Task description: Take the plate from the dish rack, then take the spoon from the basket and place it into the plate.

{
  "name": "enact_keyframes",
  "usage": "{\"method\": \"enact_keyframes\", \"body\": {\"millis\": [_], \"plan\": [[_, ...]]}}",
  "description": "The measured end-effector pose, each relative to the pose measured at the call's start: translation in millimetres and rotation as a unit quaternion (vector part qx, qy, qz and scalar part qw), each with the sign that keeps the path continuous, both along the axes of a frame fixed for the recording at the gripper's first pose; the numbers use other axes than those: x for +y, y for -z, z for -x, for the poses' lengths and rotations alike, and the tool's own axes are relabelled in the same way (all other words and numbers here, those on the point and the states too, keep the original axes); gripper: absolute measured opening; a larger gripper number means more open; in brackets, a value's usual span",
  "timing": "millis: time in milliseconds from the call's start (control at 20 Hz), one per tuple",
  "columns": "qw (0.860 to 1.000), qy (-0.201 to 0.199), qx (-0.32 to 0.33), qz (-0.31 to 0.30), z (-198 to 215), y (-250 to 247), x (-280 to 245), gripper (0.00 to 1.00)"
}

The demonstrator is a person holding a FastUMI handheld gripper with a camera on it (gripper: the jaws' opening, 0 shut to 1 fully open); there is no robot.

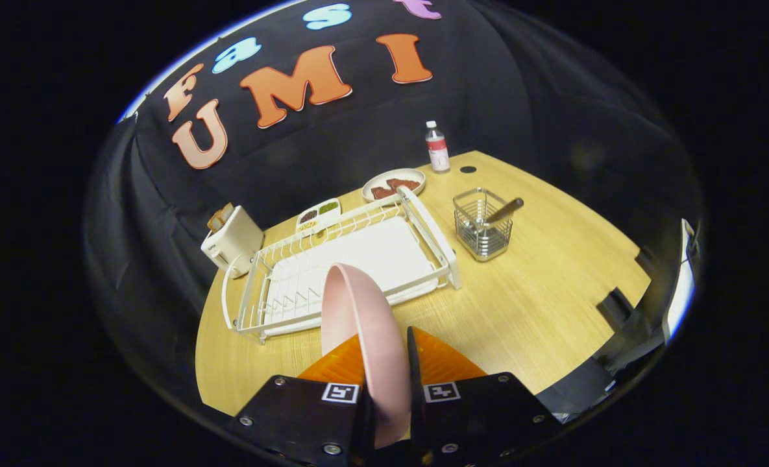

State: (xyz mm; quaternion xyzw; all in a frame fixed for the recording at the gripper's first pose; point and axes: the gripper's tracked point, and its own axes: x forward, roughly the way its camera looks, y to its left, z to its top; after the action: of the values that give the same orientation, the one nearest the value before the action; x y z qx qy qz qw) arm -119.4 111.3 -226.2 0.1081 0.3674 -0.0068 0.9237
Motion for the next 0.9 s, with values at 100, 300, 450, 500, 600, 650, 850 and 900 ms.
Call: {"method": "enact_keyframes", "body": {"millis": [100,300,450,500,600,650,850,900], "plan": [[1.000,0.001,0.008,-0.020,10.1,16.7,3.9,0.22],[0.998,0.002,0.017,-0.059,15.0,49.9,10.7,0.22],[0.995,0.008,0.021,-0.101,10.5,65.1,17.8,0.22],[0.994,0.010,0.021,-0.111,9.3,69.7,17.8,0.22],[0.993,0.023,0.031,-0.114,7.7,83.3,11.3,0.23],[0.994,0.029,0.042,-0.100,9.4,94.4,4.1,0.24],[0.996,0.028,0.059,-0.067,8.0,110.3,-5.7,0.37],[0.997,0.022,0.063,-0.046,7.8,114.0,-10.3,0.43]]}}
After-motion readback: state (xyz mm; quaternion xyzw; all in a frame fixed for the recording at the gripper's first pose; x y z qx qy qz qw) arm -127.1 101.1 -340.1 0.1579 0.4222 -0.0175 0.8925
